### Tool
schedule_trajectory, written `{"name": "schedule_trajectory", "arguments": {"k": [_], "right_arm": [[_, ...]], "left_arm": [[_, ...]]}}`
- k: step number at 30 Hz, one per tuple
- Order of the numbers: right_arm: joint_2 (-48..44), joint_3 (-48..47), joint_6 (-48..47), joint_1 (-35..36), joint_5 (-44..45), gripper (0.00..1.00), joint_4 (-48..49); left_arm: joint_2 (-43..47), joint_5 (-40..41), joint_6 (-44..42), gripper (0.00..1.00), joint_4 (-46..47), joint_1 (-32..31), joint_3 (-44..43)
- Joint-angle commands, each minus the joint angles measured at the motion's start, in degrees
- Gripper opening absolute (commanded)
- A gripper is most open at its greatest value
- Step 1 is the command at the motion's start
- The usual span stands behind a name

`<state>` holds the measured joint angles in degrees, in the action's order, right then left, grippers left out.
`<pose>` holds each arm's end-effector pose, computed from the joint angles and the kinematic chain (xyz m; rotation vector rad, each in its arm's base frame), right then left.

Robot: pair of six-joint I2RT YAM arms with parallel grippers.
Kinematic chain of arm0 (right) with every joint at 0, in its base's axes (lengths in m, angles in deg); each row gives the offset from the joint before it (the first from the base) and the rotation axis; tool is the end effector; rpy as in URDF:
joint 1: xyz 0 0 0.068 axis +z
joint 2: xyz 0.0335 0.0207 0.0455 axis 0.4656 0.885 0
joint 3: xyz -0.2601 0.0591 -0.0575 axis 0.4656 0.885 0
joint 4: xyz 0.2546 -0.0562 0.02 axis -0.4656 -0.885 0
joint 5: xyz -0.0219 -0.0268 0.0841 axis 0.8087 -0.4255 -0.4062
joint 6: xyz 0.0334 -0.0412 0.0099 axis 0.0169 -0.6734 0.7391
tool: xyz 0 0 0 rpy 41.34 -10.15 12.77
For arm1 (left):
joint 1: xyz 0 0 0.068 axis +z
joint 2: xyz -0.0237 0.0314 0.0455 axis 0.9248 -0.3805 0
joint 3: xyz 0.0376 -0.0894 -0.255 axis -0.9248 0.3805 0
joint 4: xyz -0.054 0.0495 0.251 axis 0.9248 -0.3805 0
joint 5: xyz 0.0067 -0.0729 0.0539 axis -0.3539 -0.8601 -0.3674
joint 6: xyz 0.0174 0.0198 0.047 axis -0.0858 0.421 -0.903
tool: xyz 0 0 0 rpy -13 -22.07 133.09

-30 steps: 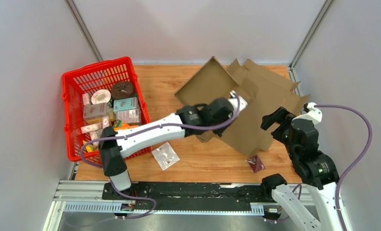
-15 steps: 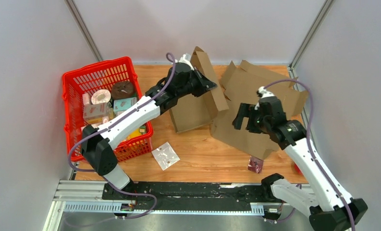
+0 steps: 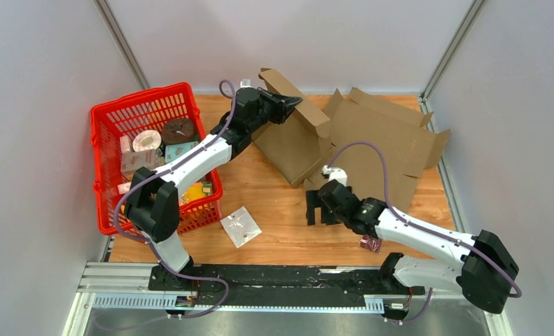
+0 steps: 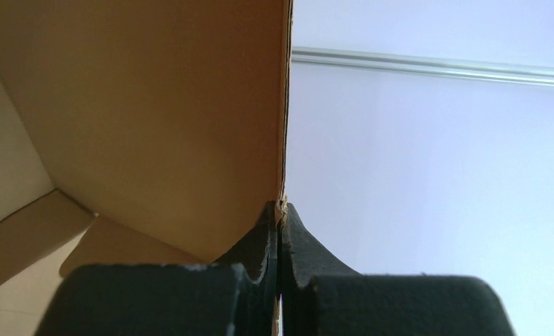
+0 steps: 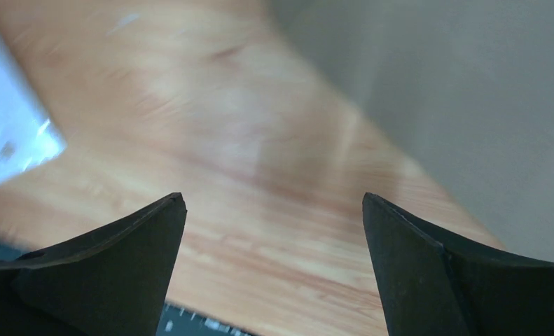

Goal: Fold the paper box

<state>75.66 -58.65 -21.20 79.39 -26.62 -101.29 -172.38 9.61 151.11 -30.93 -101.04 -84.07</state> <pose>0.1371 0.1639 0.2081 -0.3795 2.4841 0.4119 0.3442 -0.2303 0.3429 -0.9109 1.7980 -1.5915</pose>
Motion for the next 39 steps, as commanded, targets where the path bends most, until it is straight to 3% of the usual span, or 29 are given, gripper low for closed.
{"name": "schedule_trajectory", "arguments": {"k": [1, 2, 8, 14, 18, 23, 25, 33, 37, 39], "right_arm": [[0.9, -0.6, 23.1, -7.6, 24.8, 1.00, -9.5], [1.2, -0.5, 28.5, -9.4, 23.5, 1.00, -12.3], [-6.0, 5.8, 36.4, -14.7, 17.8, 1.00, -22.6], [-10.9, 3.8, 42.3, -15.6, 20.9, 1.00, -37.9], [-10.7, 6.9, 36.2, -23.2, 15.2, 1.00, -35.0], [-15.2, 9.7, 30.1, -25.5, 9.9, 0.98, -29.3], [-14.9, 11.1, 27.9, -27.6, 4.1, 0.96, -26.8], [-6.0, 9.9, 23.5, -27.3, -2.4, 0.82, -23.2], [-4.5, 9.5, 23.7, -25.9, -3.6, 0.56, -21.2], [-3.9, 9.2, 25.3, -23.6, -3.2, 0.53, -21.2]], "left_arm": [[-0.2, -1.3, 2.4, 0.00, 1.5, 0.7, -2.9], [-0.3, -0.9, 2.4, 0.00, 0.2, 0.7, -3.0], [-1.2, -0.2, 1.3, 0.00, -5.9, 0.6, -5.2], [-3.3, -1.4, 1.2, 0.00, -8.8, 1.4, -8.4], [-4.2, -2.0, 1.1, 0.00, -9.8, 1.5, -9.5], [-4.6, -2.6, 1.2, 0.00, -13.3, 1.4, -11.2], [-4.7, -2.8, 1.2, 0.00, -14.3, 1.5, -11.8], [-4.6, -1.7, 0.6, 0.00, -15.9, 1.5, -12.3], [-4.7, -2.3, 0.5, 0.00, -16.0, 1.5, -12.5], [-4.8, -2.2, 0.4, 0.00, -16.3, 1.5, -12.7]]}}
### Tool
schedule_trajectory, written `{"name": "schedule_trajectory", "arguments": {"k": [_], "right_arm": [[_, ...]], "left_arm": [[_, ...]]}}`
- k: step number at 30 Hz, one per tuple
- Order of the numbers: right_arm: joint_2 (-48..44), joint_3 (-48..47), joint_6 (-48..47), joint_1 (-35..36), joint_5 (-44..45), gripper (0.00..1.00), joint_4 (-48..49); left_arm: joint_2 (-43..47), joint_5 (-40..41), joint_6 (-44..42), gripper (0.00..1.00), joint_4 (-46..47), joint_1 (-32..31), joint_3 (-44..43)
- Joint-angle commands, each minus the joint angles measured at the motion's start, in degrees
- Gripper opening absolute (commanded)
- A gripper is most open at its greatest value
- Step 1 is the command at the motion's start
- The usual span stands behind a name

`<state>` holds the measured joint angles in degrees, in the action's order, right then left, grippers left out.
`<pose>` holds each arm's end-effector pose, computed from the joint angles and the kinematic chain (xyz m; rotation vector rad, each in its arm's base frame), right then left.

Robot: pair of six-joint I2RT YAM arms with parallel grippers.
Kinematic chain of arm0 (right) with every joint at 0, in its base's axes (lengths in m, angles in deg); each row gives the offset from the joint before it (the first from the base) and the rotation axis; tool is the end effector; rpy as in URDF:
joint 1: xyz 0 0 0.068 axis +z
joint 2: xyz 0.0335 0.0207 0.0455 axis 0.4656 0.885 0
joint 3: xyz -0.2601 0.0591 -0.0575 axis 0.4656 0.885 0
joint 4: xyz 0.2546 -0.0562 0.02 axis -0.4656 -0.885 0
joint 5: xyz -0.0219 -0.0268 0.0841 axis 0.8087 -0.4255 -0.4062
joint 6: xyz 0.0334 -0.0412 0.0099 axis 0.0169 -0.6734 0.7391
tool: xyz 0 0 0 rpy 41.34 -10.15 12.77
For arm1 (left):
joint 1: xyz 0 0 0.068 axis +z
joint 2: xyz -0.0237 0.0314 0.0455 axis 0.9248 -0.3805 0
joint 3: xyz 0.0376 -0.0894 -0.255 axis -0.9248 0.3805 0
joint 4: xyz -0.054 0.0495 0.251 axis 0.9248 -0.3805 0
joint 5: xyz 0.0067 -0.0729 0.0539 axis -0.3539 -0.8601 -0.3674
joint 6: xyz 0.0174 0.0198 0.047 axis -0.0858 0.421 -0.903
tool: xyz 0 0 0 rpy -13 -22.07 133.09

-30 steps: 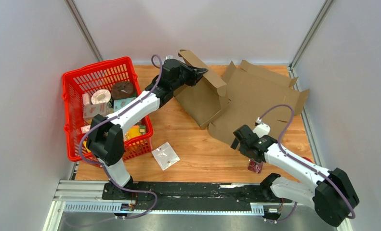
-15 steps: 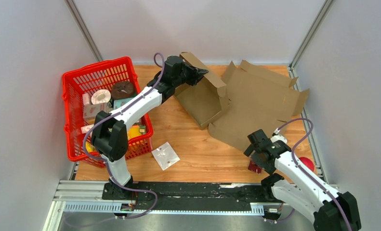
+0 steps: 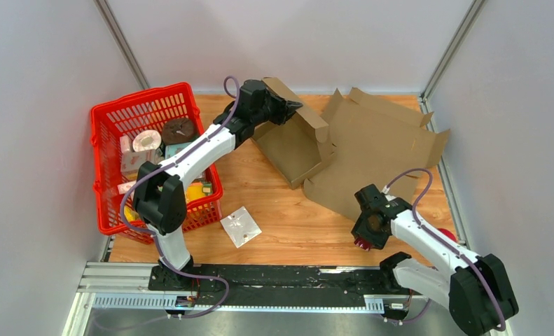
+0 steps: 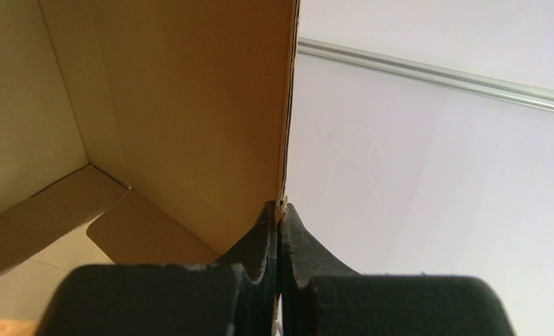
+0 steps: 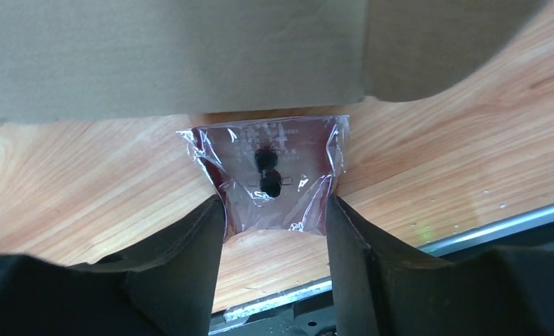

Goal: Fold the paper box

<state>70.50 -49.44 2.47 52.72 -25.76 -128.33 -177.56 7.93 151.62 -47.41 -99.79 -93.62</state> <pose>0.1243 0.0510 0.1571 0.7687 2.8344 -0.0933 0.3643 -0.2335 0.3356 -1.0369 1.9901 -1.4435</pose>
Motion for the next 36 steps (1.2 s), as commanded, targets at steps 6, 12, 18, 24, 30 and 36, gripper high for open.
{"name": "schedule_trajectory", "arguments": {"k": [6, 12, 18, 24, 30, 36], "right_arm": [[0.6, -3.7, 7.1, 14.4, 0.5, 0.49, 6.5], [2.5, -10.1, 3.4, 24.2, 8.4, 0.45, 14.8], [8.2, -13.8, -12.3, 25.5, 17.6, 0.47, 34.4], [18.8, -18.6, -35.2, 25.3, 18.4, 0.49, 56.5], [28.8, -24.9, -45.7, 22.2, 20.1, 0.55, 68.2], [33.8, -29.0, -50.6, 22.0, 22.0, 0.80, 68.3]], "left_arm": [[0.0, -0.5, -0.5, 0.00, -0.4, 0.3, -3.7], [0.1, -0.3, -0.6, 0.00, -0.8, 0.3, -3.7], [0.0, -1.0, -0.1, 0.00, -0.9, 0.3, -3.4], [0.0, -2.4, 0.8, 0.00, -1.2, 0.6, -3.3], [-0.9, -5.9, 2.8, 0.00, -0.7, 1.9, -3.3], [-0.5, -5.8, 2.7, 0.00, -0.6, 2.3, -2.8]]}}
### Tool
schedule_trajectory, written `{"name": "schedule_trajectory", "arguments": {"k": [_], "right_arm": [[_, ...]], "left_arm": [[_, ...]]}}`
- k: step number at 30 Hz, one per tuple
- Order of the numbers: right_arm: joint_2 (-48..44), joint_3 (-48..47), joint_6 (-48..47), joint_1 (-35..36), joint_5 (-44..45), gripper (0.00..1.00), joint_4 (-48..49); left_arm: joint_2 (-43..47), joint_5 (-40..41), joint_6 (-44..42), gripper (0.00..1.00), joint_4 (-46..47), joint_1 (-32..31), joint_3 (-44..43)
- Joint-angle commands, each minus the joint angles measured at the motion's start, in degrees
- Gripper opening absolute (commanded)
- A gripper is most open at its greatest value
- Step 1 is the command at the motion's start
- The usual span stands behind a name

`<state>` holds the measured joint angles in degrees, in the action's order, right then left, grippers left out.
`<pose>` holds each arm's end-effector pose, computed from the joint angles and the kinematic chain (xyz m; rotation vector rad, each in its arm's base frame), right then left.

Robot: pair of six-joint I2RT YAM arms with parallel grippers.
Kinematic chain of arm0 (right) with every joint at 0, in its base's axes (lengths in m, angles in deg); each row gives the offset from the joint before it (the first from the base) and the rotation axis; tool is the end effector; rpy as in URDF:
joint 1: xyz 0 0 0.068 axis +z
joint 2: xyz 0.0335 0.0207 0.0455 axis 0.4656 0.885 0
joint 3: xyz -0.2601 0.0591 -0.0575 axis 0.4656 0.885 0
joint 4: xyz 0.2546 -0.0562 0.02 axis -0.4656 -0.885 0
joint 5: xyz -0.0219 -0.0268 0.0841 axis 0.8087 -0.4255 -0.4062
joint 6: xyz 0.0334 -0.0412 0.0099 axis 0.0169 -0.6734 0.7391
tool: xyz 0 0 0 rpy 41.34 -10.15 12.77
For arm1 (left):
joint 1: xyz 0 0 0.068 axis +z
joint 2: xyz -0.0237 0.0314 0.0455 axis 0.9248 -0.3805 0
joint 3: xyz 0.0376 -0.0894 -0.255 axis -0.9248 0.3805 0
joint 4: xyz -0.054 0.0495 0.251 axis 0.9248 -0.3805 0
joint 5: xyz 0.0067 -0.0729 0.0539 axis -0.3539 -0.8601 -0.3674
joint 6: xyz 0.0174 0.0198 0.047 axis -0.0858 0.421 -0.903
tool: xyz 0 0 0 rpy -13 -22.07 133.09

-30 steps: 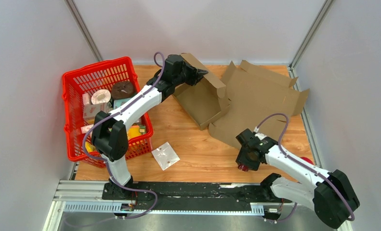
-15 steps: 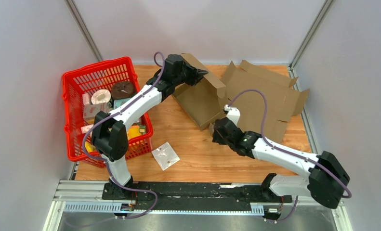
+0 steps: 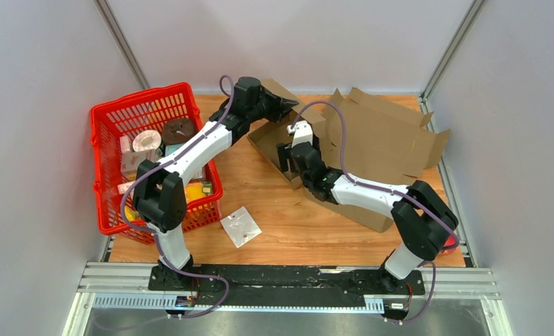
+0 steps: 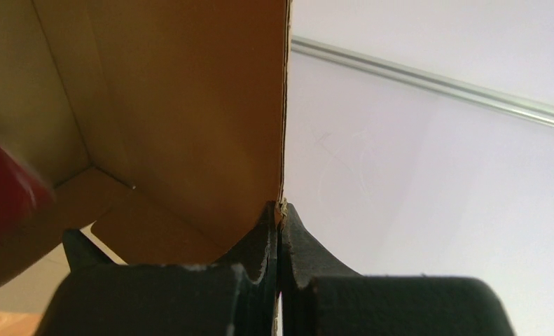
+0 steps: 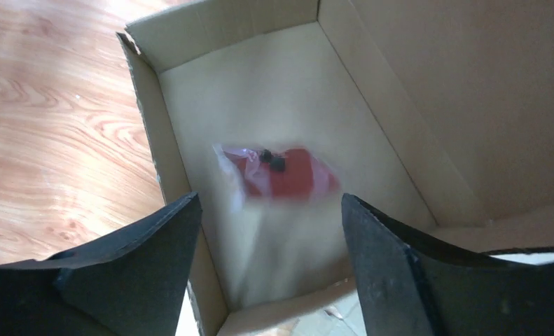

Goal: Fold the paper box

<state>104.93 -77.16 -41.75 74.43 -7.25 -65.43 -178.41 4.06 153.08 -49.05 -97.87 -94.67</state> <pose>0.2569 0.2475 0.2297 -0.3168 1.9595 0.1315 0.3729 -0.2245 0.3332 -1.0751 2.0273 -1.4715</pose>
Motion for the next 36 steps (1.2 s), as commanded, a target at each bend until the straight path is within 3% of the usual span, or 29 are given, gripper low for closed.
{"name": "schedule_trajectory", "arguments": {"k": [1, 4, 8, 12, 20, 25, 31, 32, 33, 34, 36], "right_arm": [[-3.8, 0.1, -6.5, 0.5, 3.7, 0.92, 5.6], [-10.3, 5.3, -6.5, 2.0, 2.1, 0.98, 2.5], [-23.8, 10.2, -1.5, 3.5, 0.0, 0.98, -5.3], [-29.2, 12.7, 3.4, 3.3, 4.1, 0.98, -9.0], [-19.9, 2.7, 6.8, 2.5, 16.8, 0.95, -11.2], [-13.9, 2.6, 2.8, 2.5, 25.0, 0.86, -1.3], [-10.3, 3.6, -1.2, 0.6, 27.4, 0.72, 7.6], [-10.1, 4.0, -2.3, 0.2, 27.9, 0.68, 8.8], [-10.0, 4.2, -2.7, -0.2, 27.8, 0.43, 10.5], [-9.9, 4.7, -2.8, -0.7, 27.9, 0.39, 11.3], [-9.5, 4.9, -2.5, -2.6, 26.5, 0.35, 12.5]], "left_arm": [[0.3, -2.0, 1.2, 0.00, 1.0, 0.4, -1.8], [0.5, -1.5, 1.1, 0.00, 1.4, 0.5, -1.7], [0.7, -1.3, 1.1, 0.00, 1.5, 0.6, -1.1], [0.7, -0.7, 0.8, 0.00, 1.4, 0.6, -1.1], [0.9, -0.6, 0.5, 0.00, 1.9, 0.6, -0.6], [0.8, -0.4, 0.4, 0.00, 1.3, 0.6, -0.5], [0.3, -1.1, 0.4, 0.00, 2.4, 0.6, -0.5], [0.3, -1.3, 0.3, 0.00, 2.7, 0.6, -0.4], [0.1, -1.4, 0.2, 0.00, 3.1, 0.6, -0.4], [0.3, -1.4, -0.2, 0.00, 3.8, 0.6, -0.2], [0.9, -0.6, -1.0, 0.13, 4.7, 0.6, 0.4]]}}
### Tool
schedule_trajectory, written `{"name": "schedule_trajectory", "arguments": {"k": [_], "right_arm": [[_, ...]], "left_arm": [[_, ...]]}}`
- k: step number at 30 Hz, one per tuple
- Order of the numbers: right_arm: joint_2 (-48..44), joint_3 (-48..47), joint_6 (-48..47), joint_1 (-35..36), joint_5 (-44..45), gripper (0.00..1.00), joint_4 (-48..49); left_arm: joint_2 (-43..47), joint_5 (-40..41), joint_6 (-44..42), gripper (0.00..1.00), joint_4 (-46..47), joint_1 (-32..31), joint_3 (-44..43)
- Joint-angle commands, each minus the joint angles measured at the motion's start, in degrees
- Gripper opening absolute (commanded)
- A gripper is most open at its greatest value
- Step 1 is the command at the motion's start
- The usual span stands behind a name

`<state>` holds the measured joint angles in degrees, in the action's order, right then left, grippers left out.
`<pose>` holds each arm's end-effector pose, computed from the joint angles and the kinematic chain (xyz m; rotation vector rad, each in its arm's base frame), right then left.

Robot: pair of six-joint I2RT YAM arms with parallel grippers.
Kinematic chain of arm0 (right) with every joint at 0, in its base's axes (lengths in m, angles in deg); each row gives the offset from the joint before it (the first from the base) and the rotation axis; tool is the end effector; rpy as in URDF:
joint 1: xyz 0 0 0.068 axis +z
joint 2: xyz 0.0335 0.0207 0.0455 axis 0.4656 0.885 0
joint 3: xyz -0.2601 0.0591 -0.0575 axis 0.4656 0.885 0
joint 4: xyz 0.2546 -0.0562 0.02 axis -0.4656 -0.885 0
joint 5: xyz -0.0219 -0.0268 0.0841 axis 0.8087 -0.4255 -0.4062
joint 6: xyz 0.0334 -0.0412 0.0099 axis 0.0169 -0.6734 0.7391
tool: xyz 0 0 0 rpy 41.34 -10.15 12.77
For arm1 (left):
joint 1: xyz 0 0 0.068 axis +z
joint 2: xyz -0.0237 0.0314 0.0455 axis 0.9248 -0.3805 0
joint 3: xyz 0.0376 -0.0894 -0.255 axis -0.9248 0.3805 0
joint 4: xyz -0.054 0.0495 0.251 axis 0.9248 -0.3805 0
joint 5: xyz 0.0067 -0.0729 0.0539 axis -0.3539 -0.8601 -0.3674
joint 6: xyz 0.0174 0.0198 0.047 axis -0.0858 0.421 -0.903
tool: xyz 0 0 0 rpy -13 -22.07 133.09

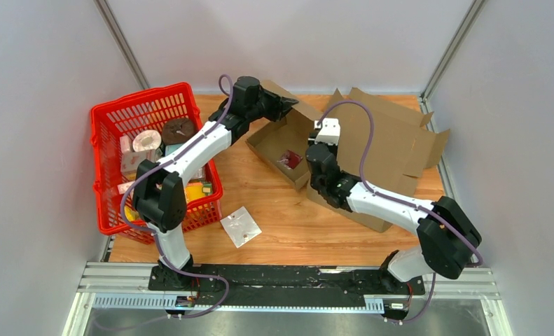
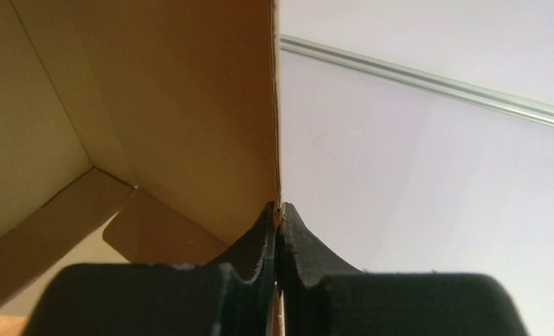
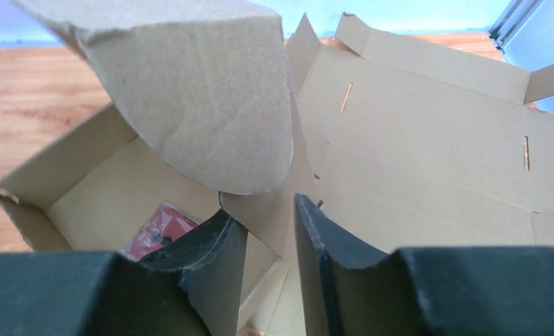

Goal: Fold the paper box

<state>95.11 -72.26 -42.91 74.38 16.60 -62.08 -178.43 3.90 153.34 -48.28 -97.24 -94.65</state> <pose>0.2374 0.2101 0.2650 0.0253 1.7716 -0.1692 0.3758 -0.2207 0.3343 -1.0805 2.0083 -1.4806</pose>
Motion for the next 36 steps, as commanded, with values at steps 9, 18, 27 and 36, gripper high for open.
{"name": "schedule_trajectory", "arguments": {"k": [9, 18, 27, 36], "right_arm": [[-1.4, 2.4, -1.6, -9.9, -6.6, 0.04, 9.8], [-9.1, 2.9, -5.3, -20.2, -31.2, 0.00, 1.1], [-13.3, -1.6, -8.4, -28.3, -48.0, 0.00, -10.2], [-12.2, -2.8, -7.6, -31.3, -51.7, 0.00, -12.9]], "left_arm": [[10.1, 5.2, -12.2, 0.72, 6.7, 0.0, 4.3], [24.3, 12.9, -56.0, 0.70, 11.1, 1.7, 11.7], [21.5, -5.5, -86.9, 0.75, -3.2, 4.2, 11.7], [17.1, -6.1, -96.4, 0.76, -3.2, 7.4, 14.3]]}}
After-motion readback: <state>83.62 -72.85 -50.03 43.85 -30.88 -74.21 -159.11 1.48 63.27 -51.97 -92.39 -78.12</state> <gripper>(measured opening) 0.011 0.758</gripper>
